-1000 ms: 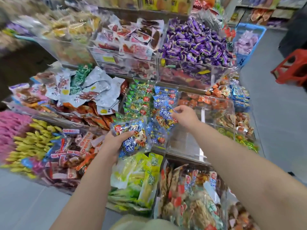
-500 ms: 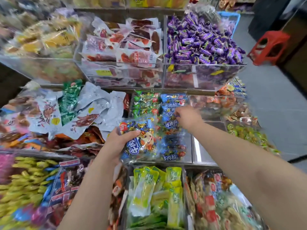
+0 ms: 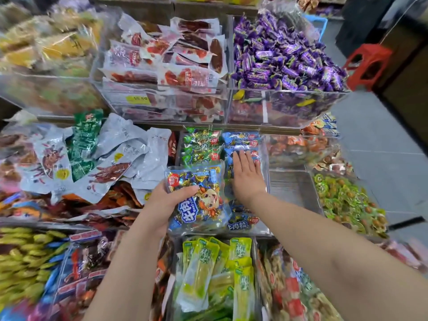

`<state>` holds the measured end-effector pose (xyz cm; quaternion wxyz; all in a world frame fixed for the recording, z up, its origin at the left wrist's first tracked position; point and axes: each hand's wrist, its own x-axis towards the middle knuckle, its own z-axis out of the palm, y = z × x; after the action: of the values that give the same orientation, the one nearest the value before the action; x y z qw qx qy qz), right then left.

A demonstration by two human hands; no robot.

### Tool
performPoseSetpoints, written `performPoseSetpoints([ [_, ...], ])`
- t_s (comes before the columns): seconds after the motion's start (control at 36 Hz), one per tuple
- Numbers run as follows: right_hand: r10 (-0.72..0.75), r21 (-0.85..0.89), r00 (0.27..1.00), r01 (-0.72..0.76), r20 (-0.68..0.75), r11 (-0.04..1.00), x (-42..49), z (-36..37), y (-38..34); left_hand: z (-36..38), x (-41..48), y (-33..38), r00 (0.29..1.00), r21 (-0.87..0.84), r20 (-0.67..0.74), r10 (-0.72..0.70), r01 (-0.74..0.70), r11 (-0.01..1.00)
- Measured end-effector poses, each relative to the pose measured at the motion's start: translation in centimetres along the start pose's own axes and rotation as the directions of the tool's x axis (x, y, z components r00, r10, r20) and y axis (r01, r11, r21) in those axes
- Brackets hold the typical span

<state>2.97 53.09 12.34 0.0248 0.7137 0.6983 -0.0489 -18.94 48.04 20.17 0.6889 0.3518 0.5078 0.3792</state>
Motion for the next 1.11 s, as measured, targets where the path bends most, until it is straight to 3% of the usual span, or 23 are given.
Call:
performPoseSetpoints([
  [0.25, 0.031, -0.048, 0.999, -0.03, 0.025, 0.998, 1.5, 0.9, -0.4, -0.2, 0.1, -0.4, 0.999, 0.04, -0.02, -0.04, 0.041, 0.998],
  [0.44, -0.065, 0.111, 0.989, 0.05, 0.131, 0.993, 1.1, -0.9, 1.2, 0.5, 0.2, -0.3, 0.999, 0.043, -0.027, -0.034, 0.035, 0.998],
  [0.56, -0.031, 0.323, 0.997, 0.054, -0.074, 0.945, -1.2, -2.6, 2.4, 1.1, 0.2, -0.4, 1.0, 0.045, -0.003, -0.022, 0.022, 0.999],
  [0.64, 0.064, 0.631, 0.982, 0.064, -0.179, 0.773, -4.0, -4.5, 2.6, 1.6, 0.1, -0.6, 1.0, 0.035, 0.013, 0.0, -0.001, 0.999],
  [0.72, 0.065, 0.911, 0.998, -0.023, -0.004, 0.412, -6.8, -6.6, 1.9, 2.1, -0.1, -0.9, 0.999, 0.022, 0.049, 0.004, -0.005, 1.0],
  [0.78, 0.005, 0.964, 0.995, -0.102, 0.104, 0.247, -7.9, -7.2, 1.6, 2.5, -0.4, -1.1, 0.997, 0.01, 0.071, 0.007, -0.008, 1.0],
  [0.92, 0.032, 0.94, 0.955, -0.296, 0.295, 0.172, -9.3, -6.2, 1.1, 3.7, -1.0, -1.4, 0.984, 0.002, 0.179, 0.021, -0.021, 1.0],
  [1.11, 0.01, 0.933, 0.936, -0.353, 0.353, 0.078, -10.1, -6.4, 1.8, 3.5, -1.8, -1.5, 0.973, 0.05, 0.229, 0.004, -0.016, 0.999],
])
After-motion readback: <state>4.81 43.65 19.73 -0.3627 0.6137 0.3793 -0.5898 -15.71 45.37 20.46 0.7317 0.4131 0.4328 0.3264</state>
